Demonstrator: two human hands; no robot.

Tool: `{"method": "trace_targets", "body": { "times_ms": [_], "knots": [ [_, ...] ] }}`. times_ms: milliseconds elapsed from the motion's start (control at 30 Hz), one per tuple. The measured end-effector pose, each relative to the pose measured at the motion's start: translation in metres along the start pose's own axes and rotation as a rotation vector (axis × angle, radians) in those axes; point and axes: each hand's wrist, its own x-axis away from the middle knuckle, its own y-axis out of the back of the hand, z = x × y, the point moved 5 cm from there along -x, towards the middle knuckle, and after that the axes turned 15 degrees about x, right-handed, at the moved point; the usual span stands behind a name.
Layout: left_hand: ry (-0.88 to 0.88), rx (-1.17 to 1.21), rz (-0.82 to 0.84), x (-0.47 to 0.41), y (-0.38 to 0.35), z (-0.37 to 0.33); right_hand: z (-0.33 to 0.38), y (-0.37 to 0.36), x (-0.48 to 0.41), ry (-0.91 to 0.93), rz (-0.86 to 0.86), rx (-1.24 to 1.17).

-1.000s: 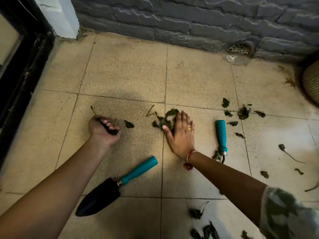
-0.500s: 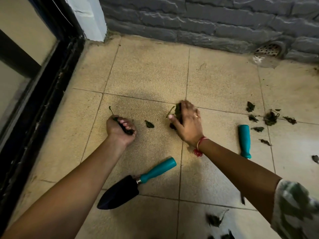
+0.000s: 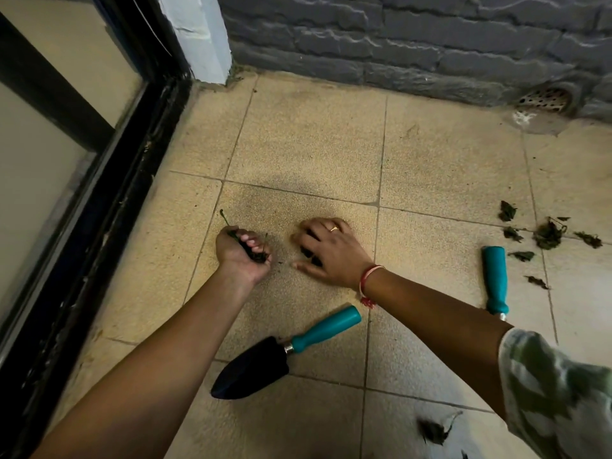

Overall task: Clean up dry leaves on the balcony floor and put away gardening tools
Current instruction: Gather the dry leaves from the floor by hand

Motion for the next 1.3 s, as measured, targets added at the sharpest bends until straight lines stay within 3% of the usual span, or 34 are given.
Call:
{"method": "trace_targets", "body": {
  "times_ms": [67,300,533,733,933,1000,1067,1133,1233,1300],
  "knots": [
    [-0.002,-0.001,0.006,0.001,-0.001,0.0,-0.006,0.006,-0.002,-0.046,-0.108,-0.049],
    [0.002,-0.018,-0.003,0.001,-0.001,0.002,-0.056,0.03,0.022,-0.295,-0.089,-0.449],
    [0.017,-0.023,0.007,-0.003,0.0,0.007,-0.043,0.006,0.045,0.002,0.006,0.119],
    [0.069,-0.016,0.034,0.001,0.001,0.012,-0.037,0.015,0.009,0.124,-0.062,0.215],
    [0.128,-0.085,0.04,0.008,-0.001,0.02,-0.032,0.015,0.003,0.103,-0.085,0.083],
    [0.142,-0.083,0.024,0.01,0.0,0.024,-0.036,0.016,-0.001,-0.078,-0.061,0.009],
    [0.157,-0.126,0.012,0.014,0.0,0.03,-0.041,0.021,-0.001,-0.367,-0.043,-0.333],
    [0.168,-0.194,0.012,0.016,-0.004,0.038,-0.031,0.041,-0.001,-0.51,-0.154,-0.658],
    [0.173,-0.184,0.143,0.019,-0.015,0.057,0.01,0.075,-0.009,-0.402,-0.241,-0.815],
    [0.098,-0.179,0.31,0.018,-0.023,0.065,0.027,0.088,-0.014,-0.328,-0.288,-0.743]
  ]
}}
